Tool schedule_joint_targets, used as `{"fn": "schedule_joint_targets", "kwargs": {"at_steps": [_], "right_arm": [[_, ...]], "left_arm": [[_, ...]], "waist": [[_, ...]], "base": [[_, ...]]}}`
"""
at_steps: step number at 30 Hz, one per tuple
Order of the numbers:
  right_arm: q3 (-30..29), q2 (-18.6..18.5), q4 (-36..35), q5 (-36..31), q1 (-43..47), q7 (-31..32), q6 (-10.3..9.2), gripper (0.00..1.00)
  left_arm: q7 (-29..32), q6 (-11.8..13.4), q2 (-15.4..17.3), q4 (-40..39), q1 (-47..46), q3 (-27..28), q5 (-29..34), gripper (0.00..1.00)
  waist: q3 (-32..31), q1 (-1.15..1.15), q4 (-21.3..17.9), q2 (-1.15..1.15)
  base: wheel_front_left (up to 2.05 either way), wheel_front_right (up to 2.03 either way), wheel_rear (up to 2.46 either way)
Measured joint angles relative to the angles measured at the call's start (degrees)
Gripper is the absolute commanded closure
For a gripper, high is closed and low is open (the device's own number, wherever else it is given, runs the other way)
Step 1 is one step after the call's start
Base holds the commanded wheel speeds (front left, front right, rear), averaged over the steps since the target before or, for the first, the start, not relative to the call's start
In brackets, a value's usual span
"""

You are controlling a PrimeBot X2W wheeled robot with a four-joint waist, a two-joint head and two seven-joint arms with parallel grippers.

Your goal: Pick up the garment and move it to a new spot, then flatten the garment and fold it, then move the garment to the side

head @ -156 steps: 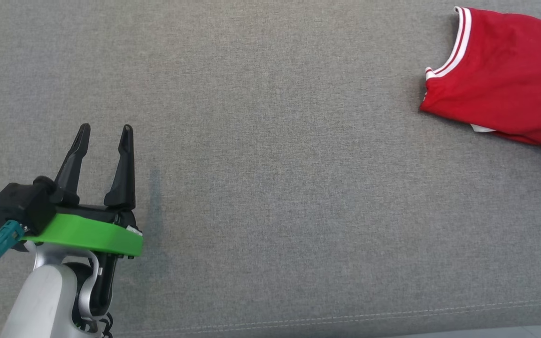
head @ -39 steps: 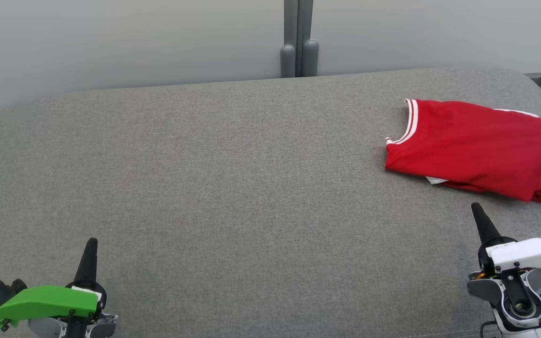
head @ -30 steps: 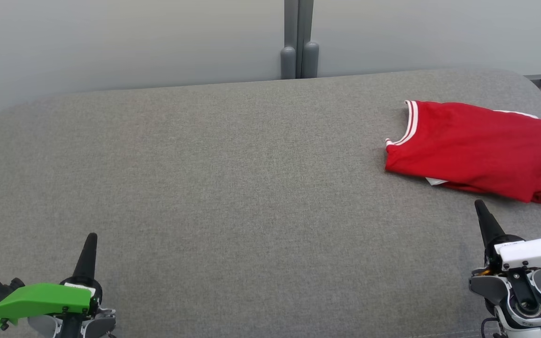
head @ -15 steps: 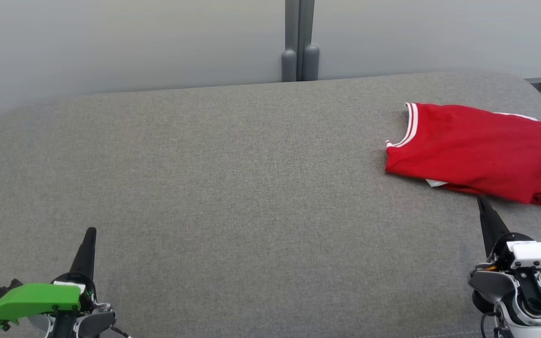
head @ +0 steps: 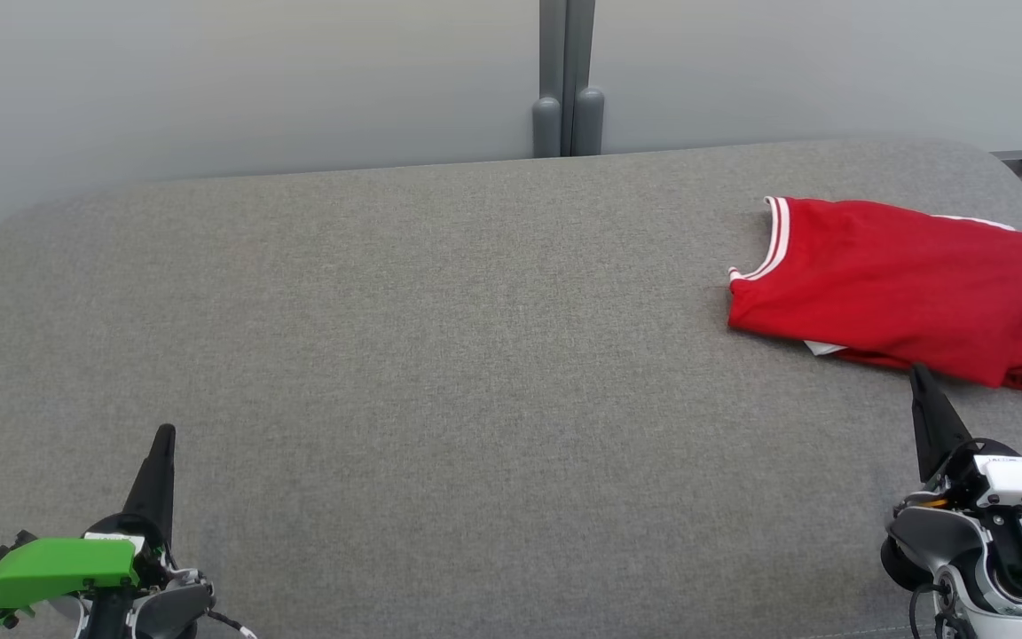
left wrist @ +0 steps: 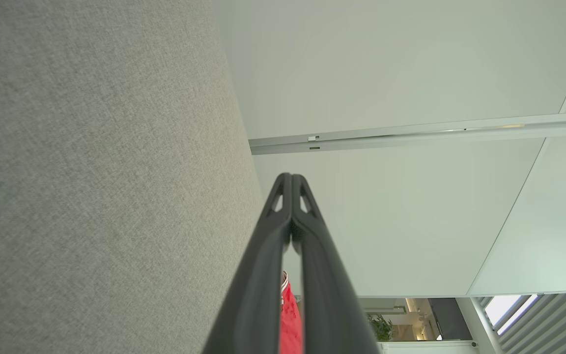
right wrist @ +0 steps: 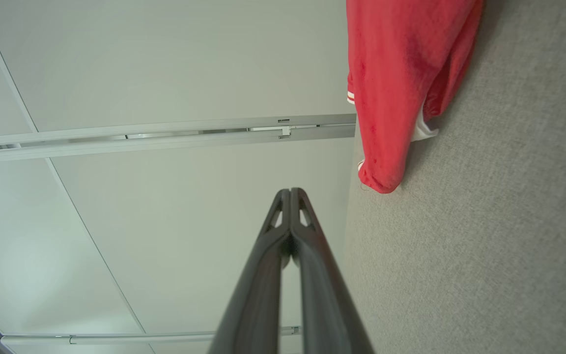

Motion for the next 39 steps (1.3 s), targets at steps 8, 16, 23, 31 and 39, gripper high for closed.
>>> {"fn": "schedule_joint_targets", "kwargs": {"at_steps": [8,16,23,31,39], "right_arm": [[0.0,0.0,-0.1,0.0,0.0,0.0,0.00,1.00],[0.0,0.0,-0.2,0.0,0.0,0.0,0.00,1.00],[0.0,0.0,-0.3,0.0,0.0,0.0,0.00,1.00],[0.0,0.0,-0.3,0.0,0.0,0.0,0.00,1.00],[0.0,0.0,-0.5,0.0,0.0,0.0,0.00,1.00]], "left_arm": [[0.0,0.0,0.0,0.0,0.0,0.0,0.0,1.00],[0.0,0.0,0.0,0.0,0.0,0.0,0.0,1.00],[0.0,0.0,0.0,0.0,0.0,0.0,0.0,1.00],[0.0,0.0,0.0,-0.1,0.0,0.0,0.0,1.00],[0.0,0.0,0.0,-0.1,-0.1,0.0,0.0,1.00]], "waist": [[0.0,0.00,0.0,0.00],[0.0,0.00,0.0,0.00],[0.0,0.00,0.0,0.00],[0.0,0.00,0.0,0.00],[0.0,0.00,0.0,0.00]], "base": [[0.00,0.00,0.00],[0.00,0.00,0.00],[0.00,0.00,0.00],[0.00,0.00,0.00],[0.00,0.00,0.00]]}}
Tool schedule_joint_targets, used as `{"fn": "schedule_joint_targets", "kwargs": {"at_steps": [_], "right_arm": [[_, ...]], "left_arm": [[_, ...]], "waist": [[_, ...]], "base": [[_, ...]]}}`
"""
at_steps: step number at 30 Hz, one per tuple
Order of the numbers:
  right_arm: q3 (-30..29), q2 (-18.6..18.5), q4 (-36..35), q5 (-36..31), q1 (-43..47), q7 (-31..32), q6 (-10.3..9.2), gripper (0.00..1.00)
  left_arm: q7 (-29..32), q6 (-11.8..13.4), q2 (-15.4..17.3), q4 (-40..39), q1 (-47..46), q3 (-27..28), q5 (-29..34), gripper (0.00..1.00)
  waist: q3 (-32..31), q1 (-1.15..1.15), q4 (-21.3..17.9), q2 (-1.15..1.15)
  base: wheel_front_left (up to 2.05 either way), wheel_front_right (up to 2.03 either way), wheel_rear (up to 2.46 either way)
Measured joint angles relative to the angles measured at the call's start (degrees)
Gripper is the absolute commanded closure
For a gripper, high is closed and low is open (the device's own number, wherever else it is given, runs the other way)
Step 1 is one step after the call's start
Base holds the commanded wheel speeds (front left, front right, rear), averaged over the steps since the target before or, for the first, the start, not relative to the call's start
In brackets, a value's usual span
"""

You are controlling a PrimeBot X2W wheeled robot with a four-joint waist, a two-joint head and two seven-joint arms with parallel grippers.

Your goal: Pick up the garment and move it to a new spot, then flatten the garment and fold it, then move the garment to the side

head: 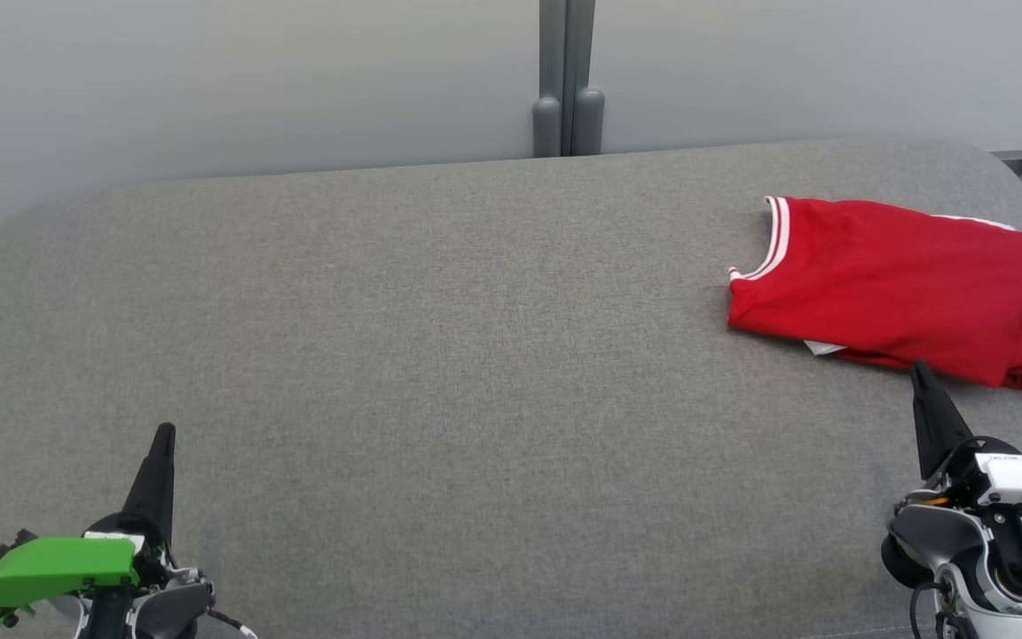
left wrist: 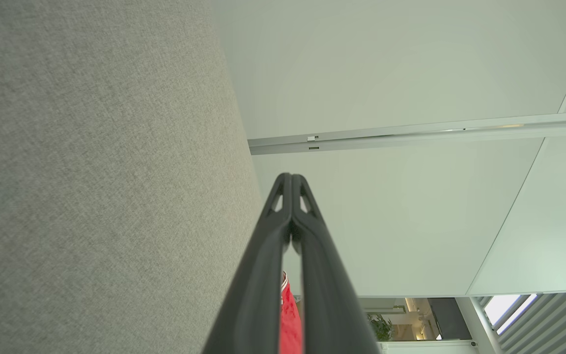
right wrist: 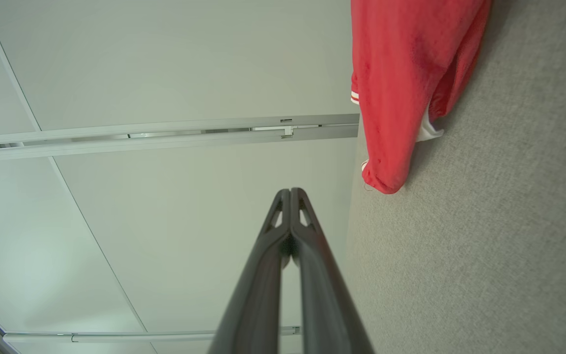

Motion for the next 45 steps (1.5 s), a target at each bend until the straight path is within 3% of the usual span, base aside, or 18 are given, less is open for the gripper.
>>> {"fn": "schedule_joint_targets", "kwargs": {"at_steps": [45], "right_arm": [[0.0,0.0,-0.2,0.1,0.0,0.0,0.07,1.00]], "left_arm": [[0.0,0.0,0.0,-0.1,0.0,0.0,0.0,1.00]], "waist": [[0.0,0.00,0.0,0.00]], "base": [[0.00,0.00,0.00]]}}
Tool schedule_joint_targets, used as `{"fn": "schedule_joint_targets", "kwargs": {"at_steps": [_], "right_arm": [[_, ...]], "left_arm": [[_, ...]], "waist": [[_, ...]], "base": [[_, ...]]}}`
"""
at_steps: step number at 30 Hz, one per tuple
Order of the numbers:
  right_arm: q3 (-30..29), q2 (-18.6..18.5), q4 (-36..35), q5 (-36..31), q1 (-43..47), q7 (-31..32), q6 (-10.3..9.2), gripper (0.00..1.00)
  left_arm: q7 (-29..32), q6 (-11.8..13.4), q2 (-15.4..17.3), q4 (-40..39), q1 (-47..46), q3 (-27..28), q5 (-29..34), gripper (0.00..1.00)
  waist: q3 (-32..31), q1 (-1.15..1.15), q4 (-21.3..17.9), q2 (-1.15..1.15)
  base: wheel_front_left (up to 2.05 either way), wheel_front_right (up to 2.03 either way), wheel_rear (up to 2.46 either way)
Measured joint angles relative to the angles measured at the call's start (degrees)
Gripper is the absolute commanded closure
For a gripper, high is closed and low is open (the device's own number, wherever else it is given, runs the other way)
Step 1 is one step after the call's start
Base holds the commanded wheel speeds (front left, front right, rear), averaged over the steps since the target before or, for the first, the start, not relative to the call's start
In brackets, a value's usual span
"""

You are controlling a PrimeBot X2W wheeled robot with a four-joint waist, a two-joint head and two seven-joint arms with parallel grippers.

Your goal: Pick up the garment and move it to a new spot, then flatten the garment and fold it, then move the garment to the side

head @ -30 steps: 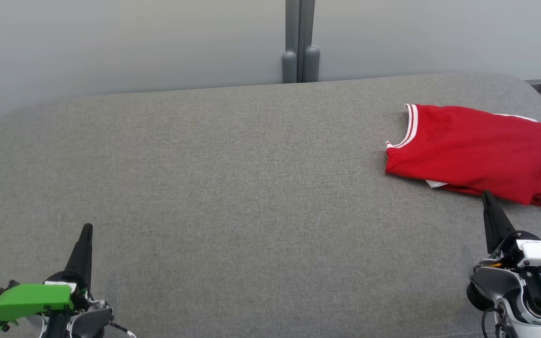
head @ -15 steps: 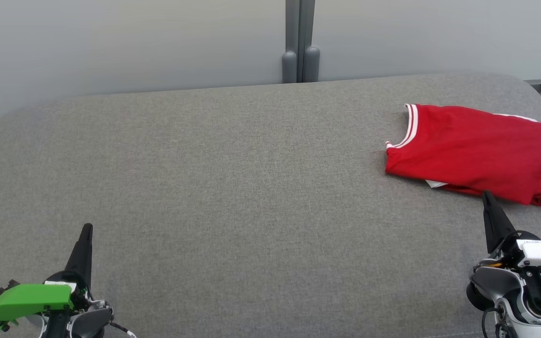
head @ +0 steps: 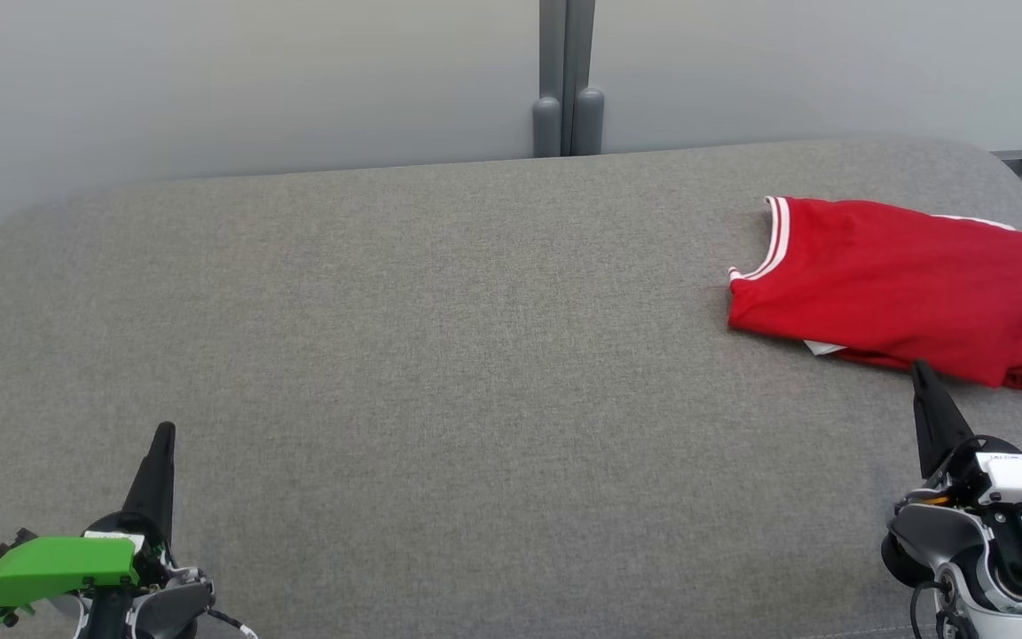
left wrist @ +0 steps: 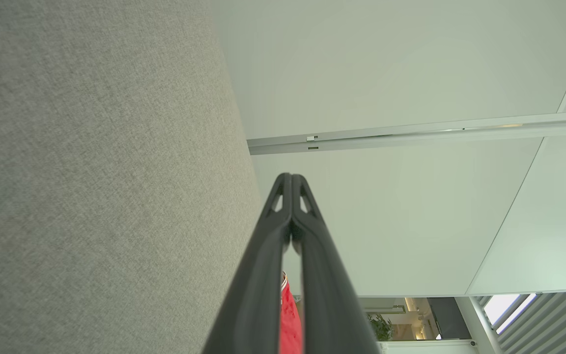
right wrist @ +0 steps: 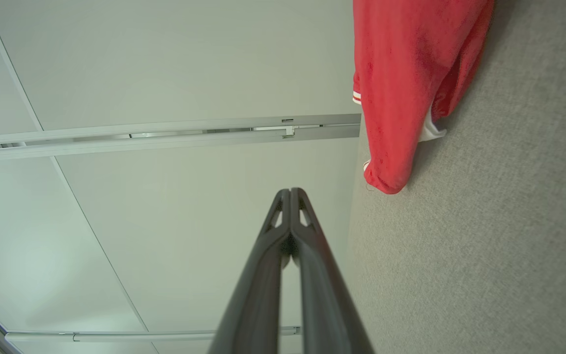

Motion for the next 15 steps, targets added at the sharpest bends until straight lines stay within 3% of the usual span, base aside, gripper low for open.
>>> {"fn": "schedule_joint_targets", "kwargs": {"at_steps": [15], "right_arm": [[0.0,0.0,-0.1,0.0,0.0,0.0,0.00,1.00]], "left_arm": [[0.0,0.0,0.0,0.0,0.0,0.0,0.0,1.00]], "waist": [[0.0,0.00,0.0,0.00]], "base": [[0.00,0.00,0.00]]}}
